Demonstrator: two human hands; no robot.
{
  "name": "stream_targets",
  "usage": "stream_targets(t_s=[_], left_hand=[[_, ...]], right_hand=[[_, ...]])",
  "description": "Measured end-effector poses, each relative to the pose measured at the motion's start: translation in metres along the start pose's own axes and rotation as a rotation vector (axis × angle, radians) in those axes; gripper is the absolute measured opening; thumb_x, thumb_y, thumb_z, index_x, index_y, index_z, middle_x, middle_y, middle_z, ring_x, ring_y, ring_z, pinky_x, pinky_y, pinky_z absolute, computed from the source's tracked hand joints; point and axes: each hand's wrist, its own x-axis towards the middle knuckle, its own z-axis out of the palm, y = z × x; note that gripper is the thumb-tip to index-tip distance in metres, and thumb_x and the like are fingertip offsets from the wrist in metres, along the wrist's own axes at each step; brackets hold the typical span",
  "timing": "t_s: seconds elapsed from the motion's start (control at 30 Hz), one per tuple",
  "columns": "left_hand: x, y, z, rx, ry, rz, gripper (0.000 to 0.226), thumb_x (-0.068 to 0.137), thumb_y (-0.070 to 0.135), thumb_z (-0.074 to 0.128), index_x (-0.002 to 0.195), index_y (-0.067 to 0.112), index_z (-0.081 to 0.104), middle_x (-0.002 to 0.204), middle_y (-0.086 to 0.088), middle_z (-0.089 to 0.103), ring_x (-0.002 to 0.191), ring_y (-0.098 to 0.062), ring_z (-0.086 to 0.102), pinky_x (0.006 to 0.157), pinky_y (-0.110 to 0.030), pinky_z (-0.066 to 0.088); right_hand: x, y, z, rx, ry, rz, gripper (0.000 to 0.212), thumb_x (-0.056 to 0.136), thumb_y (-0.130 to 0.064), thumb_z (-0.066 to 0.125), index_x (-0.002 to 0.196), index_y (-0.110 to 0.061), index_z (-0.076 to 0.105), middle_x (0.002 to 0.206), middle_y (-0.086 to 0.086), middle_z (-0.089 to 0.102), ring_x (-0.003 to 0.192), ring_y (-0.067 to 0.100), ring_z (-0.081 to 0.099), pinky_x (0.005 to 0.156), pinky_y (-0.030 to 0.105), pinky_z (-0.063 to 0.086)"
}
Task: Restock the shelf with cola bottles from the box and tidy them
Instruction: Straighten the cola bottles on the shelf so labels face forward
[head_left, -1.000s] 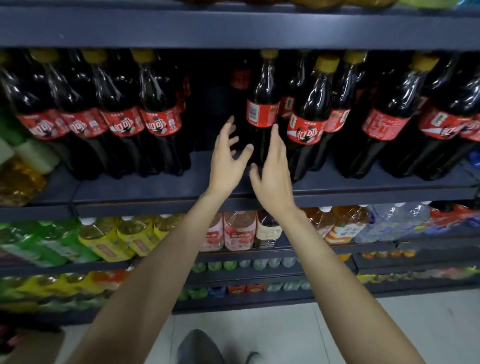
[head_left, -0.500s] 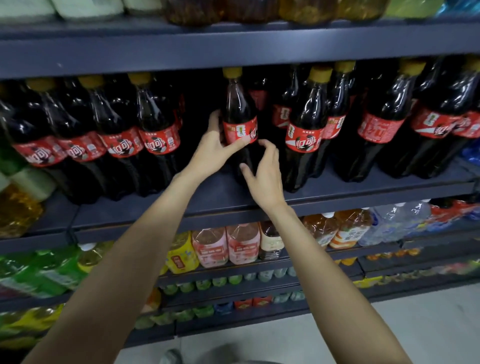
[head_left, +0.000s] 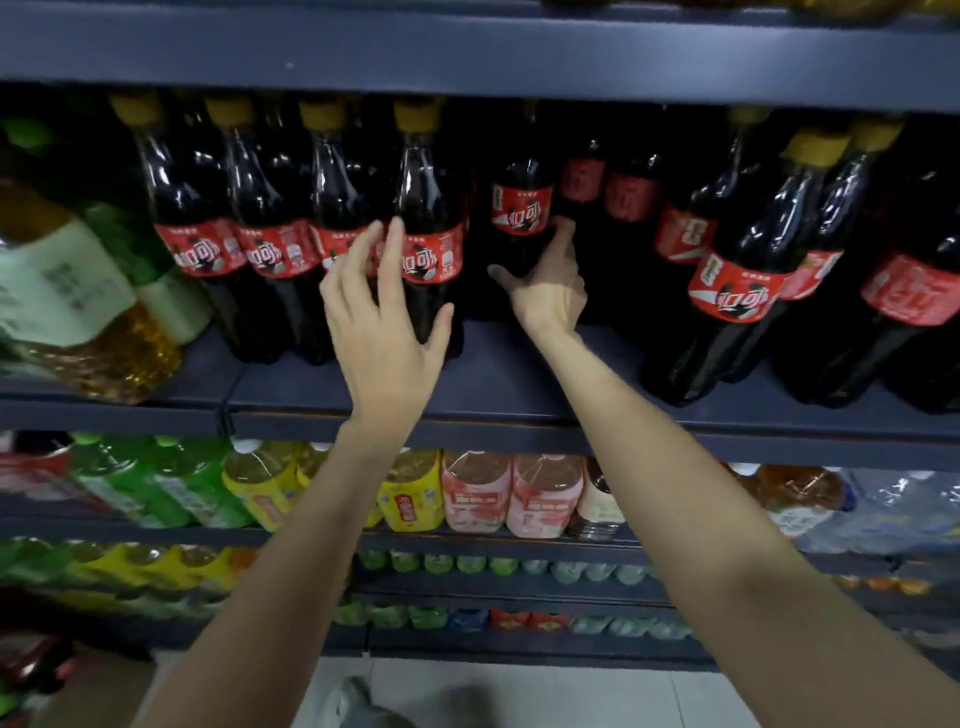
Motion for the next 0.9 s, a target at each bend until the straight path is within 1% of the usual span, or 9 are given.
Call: stream_targets(t_s=[0.07, 0.13, 0.2, 0.27, 0.37, 0.5, 0.67, 0.83, 0.9], left_hand=[[0.000, -0.005, 0.009, 0.069, -0.070, -0.027, 0.082, 0.079, 0.038, 0.073, 0.143, 0.005, 0.034, 0.140, -0.019, 0.042, 0.125, -0.028, 0.030, 0.105, -0.043, 0.034], [-0.001, -0.007, 0.015, 0.108, -0.117, -0.043, 0.090, 0.075, 0.041, 0.075, 0.145, 0.009, 0.029, 0.141, -0.017, 0.042, 0.126, -0.026, 0.028, 0.103, -0.041, 0.035], [-0.005, -0.008, 0.019, 0.128, -0.117, -0.042, 0.092, 0.075, 0.040, 0.075, 0.146, 0.012, 0.025, 0.141, -0.015, 0.043, 0.126, -0.026, 0.029, 0.100, -0.042, 0.037], [-0.008, -0.011, 0.023, 0.131, -0.096, -0.026, 0.091, 0.076, 0.040, 0.074, 0.147, 0.013, 0.024, 0.141, -0.014, 0.042, 0.126, -0.025, 0.031, 0.099, -0.041, 0.037], [-0.009, -0.014, 0.026, 0.129, -0.068, -0.011, 0.090, 0.076, 0.040, 0.073, 0.146, 0.013, 0.024, 0.142, -0.013, 0.042, 0.126, -0.025, 0.031, 0.099, -0.040, 0.037], [-0.012, -0.016, 0.028, 0.118, -0.054, -0.001, 0.088, 0.077, 0.042, 0.073, 0.146, 0.013, 0.027, 0.141, -0.012, 0.043, 0.126, -0.024, 0.030, 0.098, -0.039, 0.038], [-0.011, -0.015, 0.027, 0.121, -0.070, -0.005, 0.088, 0.077, 0.041, 0.072, 0.146, 0.012, 0.027, 0.141, -0.013, 0.043, 0.125, -0.023, 0.030, 0.096, -0.037, 0.039], [-0.012, -0.013, 0.027, 0.119, -0.047, -0.019, 0.086, 0.077, 0.038, 0.073, 0.146, 0.011, 0.029, 0.138, -0.014, 0.044, 0.123, -0.023, 0.032, 0.095, -0.035, 0.037], [-0.014, -0.011, 0.027, 0.107, -0.038, -0.026, 0.085, 0.077, 0.036, 0.073, 0.146, 0.011, 0.029, 0.138, -0.013, 0.044, 0.123, -0.023, 0.032, 0.096, -0.036, 0.036]], right_hand=[[0.010, -0.005, 0.013, -0.039, 0.013, 0.000, 0.083, 0.076, -0.042, 0.074, 0.139, -0.015, 0.027, 0.133, 0.009, 0.051, 0.114, 0.030, 0.057, 0.085, 0.040, 0.046], [0.017, -0.006, 0.019, -0.048, 0.025, -0.022, 0.086, 0.078, -0.041, 0.073, 0.143, -0.015, 0.023, 0.136, 0.010, 0.048, 0.116, 0.031, 0.055, 0.086, 0.042, 0.047], [0.020, 0.001, 0.020, -0.032, -0.012, -0.067, 0.091, 0.080, -0.037, 0.071, 0.148, -0.019, 0.014, 0.141, 0.011, 0.043, 0.120, 0.033, 0.053, 0.090, 0.044, 0.046], [0.021, 0.011, 0.018, -0.046, -0.055, -0.146, 0.096, 0.081, -0.029, 0.069, 0.151, -0.023, 0.003, 0.145, 0.011, 0.040, 0.120, 0.035, 0.052, 0.091, 0.045, 0.046], [0.023, 0.016, 0.020, -0.086, -0.035, -0.205, 0.102, 0.082, -0.022, 0.069, 0.151, -0.026, -0.005, 0.145, 0.012, 0.042, 0.118, 0.035, 0.055, 0.091, 0.046, 0.047], [0.033, 0.008, 0.034, -0.098, 0.015, -0.196, 0.101, 0.083, -0.018, 0.069, 0.151, -0.025, -0.006, 0.142, 0.014, 0.043, 0.117, 0.035, 0.056, 0.091, 0.047, 0.047], [0.045, 0.005, 0.048, -0.115, 0.026, -0.210, 0.099, 0.084, -0.018, 0.067, 0.151, -0.023, -0.006, 0.136, 0.017, 0.045, 0.115, 0.038, 0.055, 0.089, 0.050, 0.048], [0.051, 0.004, 0.052, -0.139, 0.059, -0.216, 0.091, 0.087, -0.013, 0.062, 0.152, -0.021, -0.002, 0.143, 0.017, 0.031, 0.114, 0.038, 0.053, 0.083, 0.047, 0.050], [0.053, 0.005, 0.052, -0.151, 0.050, -0.221, 0.092, 0.087, -0.014, 0.063, 0.151, -0.020, -0.003, 0.142, 0.018, 0.031, 0.113, 0.038, 0.054, 0.083, 0.047, 0.050]])
